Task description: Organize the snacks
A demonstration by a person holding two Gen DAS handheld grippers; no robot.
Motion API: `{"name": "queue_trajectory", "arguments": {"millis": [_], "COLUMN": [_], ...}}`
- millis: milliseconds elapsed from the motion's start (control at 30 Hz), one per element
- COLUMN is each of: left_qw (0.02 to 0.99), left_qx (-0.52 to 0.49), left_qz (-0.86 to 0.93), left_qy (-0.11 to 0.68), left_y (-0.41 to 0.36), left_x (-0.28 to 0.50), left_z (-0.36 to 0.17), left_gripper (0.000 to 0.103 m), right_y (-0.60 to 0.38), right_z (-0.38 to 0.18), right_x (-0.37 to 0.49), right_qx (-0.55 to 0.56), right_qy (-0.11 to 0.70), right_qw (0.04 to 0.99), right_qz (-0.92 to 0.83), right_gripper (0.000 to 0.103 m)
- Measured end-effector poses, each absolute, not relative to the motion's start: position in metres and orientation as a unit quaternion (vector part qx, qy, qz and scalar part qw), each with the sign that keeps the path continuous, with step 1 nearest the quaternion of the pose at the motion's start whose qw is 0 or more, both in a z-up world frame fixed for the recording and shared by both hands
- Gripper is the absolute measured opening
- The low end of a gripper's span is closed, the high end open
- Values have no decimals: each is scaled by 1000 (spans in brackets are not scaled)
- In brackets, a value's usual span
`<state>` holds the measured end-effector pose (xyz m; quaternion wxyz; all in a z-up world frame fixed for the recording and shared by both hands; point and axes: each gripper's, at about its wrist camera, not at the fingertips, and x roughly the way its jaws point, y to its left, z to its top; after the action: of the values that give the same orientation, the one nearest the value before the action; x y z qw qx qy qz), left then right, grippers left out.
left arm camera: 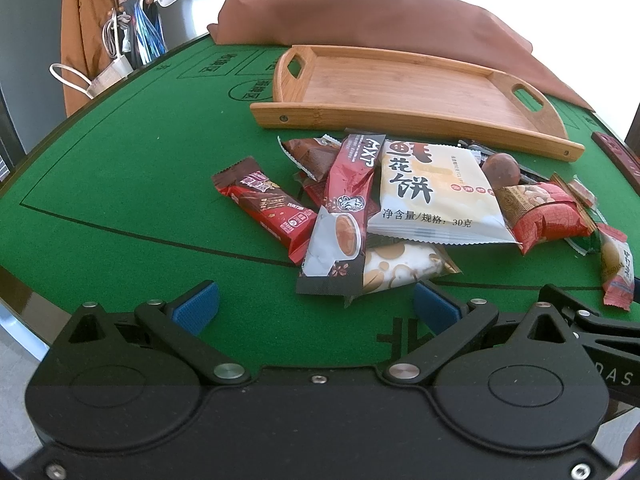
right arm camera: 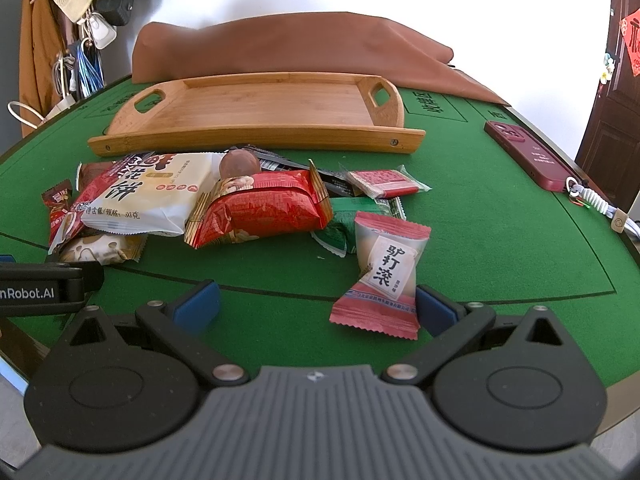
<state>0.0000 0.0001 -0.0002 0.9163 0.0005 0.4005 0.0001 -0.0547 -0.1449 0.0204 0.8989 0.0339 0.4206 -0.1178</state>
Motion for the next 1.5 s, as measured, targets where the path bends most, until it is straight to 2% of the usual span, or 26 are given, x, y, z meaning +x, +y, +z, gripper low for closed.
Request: {"name": "queue_trajectory", "arguments": {"millis": [1133, 1367, 1433, 1500], "left_qw": [927, 933, 936, 940], "left_qx": [13, 14, 19, 24], "left_qz": [-34, -49, -62, -71], "left_qy": [374, 355, 345, 334], "left_y": [1, -5, -9, -12], "left_x": [-3, -16, -22, -29], "left_z": [-3, 4, 9, 16], "left_gripper": [103, 73, 69, 55], "right_y": [-139, -142, -145, -147], "right_z": [15, 18, 19, 20], "right_x": [-60, -66, -67, -67], "right_qx": [29, 31, 32, 31], "right_qy": [388, 374, 373, 372], "right_qw": [915, 919, 918, 918], "right_qz": [-109, -123, -128, -133], "right_gripper": [102, 88, 86, 84]}}
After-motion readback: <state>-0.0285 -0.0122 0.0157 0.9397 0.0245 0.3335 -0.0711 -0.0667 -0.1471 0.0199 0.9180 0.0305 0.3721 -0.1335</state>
